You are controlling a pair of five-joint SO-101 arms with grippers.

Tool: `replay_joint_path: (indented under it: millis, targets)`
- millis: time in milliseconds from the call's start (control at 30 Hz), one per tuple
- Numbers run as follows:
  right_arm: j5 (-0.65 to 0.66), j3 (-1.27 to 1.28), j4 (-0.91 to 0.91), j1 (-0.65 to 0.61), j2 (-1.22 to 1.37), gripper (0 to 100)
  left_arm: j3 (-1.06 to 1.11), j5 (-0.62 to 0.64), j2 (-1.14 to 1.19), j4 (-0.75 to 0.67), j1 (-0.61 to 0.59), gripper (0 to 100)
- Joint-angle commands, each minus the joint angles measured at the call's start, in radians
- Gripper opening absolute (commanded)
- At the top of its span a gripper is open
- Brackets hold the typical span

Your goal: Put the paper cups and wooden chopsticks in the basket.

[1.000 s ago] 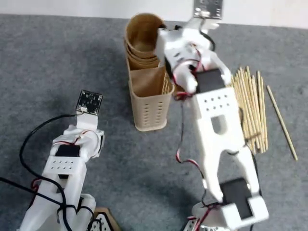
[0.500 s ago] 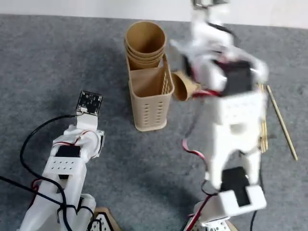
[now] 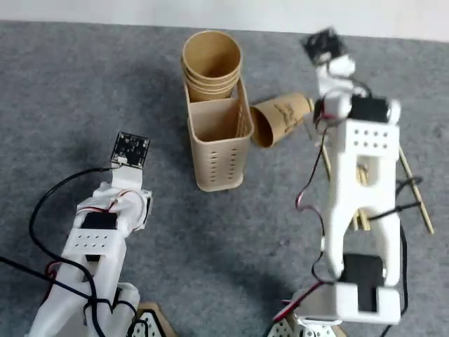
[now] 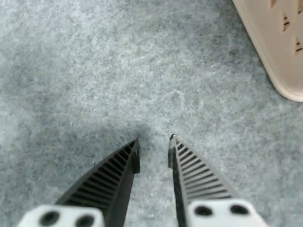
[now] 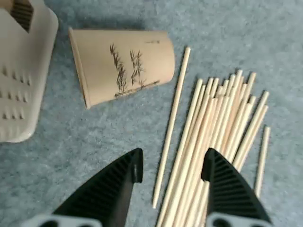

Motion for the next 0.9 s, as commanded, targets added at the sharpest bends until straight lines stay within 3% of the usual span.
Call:
replay_joint_path:
  millis: [0,200,400,633,867]
  targets:
    - [0.009,0.305,-0.266,-0.076,-0.13,21.4,-0.005,0.006,-0.016,-0.017,0.008,12]
    - [-0.104,0.588,-0.615,-0.145,-0.182,24.0,-0.005,0.006,-0.016,-0.017,0.01,12]
    - [-0.112,0.595,-0.621,-0.216,-0.173,40.0,-0.005,0.006,-0.016,-0.017,0.01,12]
    - [-0.117,0.593,-0.627,-0.245,-0.171,39.9,-0.005,0.006,-0.016,-0.017,0.01,12]
    - [-0.118,0.57,-0.76,-0.213,-0.068,39.9,-0.005,0.006,-0.016,-0.017,0.01,12]
